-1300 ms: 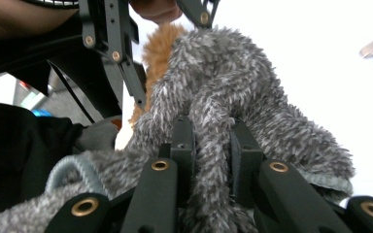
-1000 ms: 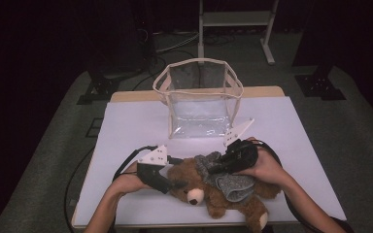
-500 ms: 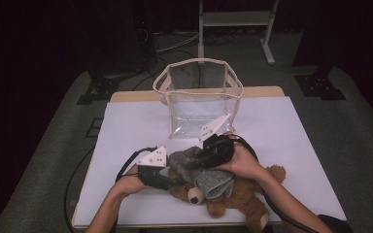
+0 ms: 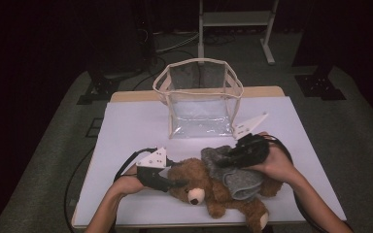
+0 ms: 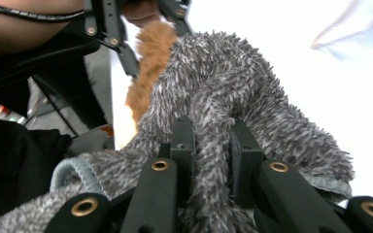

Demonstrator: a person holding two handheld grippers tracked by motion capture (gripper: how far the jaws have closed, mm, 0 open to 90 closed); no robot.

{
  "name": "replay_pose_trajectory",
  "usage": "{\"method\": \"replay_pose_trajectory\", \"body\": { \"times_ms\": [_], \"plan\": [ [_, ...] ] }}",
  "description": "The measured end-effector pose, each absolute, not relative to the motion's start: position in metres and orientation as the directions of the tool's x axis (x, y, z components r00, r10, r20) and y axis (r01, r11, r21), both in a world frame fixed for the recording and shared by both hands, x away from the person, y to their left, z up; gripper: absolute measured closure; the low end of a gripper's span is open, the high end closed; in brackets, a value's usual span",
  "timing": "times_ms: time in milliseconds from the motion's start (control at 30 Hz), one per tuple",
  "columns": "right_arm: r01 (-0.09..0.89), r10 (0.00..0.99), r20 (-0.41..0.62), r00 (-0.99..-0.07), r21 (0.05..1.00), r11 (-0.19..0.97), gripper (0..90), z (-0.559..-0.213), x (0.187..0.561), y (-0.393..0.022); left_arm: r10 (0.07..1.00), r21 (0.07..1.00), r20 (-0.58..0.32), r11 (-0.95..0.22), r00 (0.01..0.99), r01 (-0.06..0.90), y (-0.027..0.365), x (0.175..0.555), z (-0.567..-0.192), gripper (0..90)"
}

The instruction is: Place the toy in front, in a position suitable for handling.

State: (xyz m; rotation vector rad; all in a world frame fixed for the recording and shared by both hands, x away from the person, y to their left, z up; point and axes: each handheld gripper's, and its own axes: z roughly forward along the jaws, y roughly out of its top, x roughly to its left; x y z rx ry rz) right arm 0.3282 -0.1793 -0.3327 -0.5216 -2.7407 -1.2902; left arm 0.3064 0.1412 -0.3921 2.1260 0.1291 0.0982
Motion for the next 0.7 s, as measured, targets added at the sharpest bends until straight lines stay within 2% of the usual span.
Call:
{"method": "replay_pose_trajectory", "body": {
  "times_ms": [100,267,467,567,700],
  "plan": [
    [0.361,0.330,0.198,-0.923,0.741,0.566,75.4,-0.333,0.323,-0.212,0.132,0.848,0.018,-0.527,0.991,0.055,0.141,0.306,-0.392,45.9],
    [0.386,0.364,0.199,-0.910,0.728,0.567,75.4,-0.338,0.317,-0.231,0.127,0.845,0.026,-0.533,0.992,0.046,0.140,0.306,-0.391,45.5],
    [0.381,0.346,0.209,-0.915,0.731,0.567,75.2,-0.347,0.316,-0.219,0.126,0.843,0.026,-0.535,0.992,0.046,0.140,0.306,-0.390,44.9],
    [0.354,0.306,0.207,-0.929,0.736,0.577,75.2,-0.350,0.316,-0.201,0.125,0.839,0.026,-0.542,0.992,0.046,0.140,0.307,-0.389,43.9],
    [0.331,0.281,0.194,-0.940,0.717,0.613,75.3,-0.356,0.314,-0.182,0.130,0.836,0.019,-0.546,0.991,0.055,0.141,0.309,-0.386,37.3]
  ]
}}
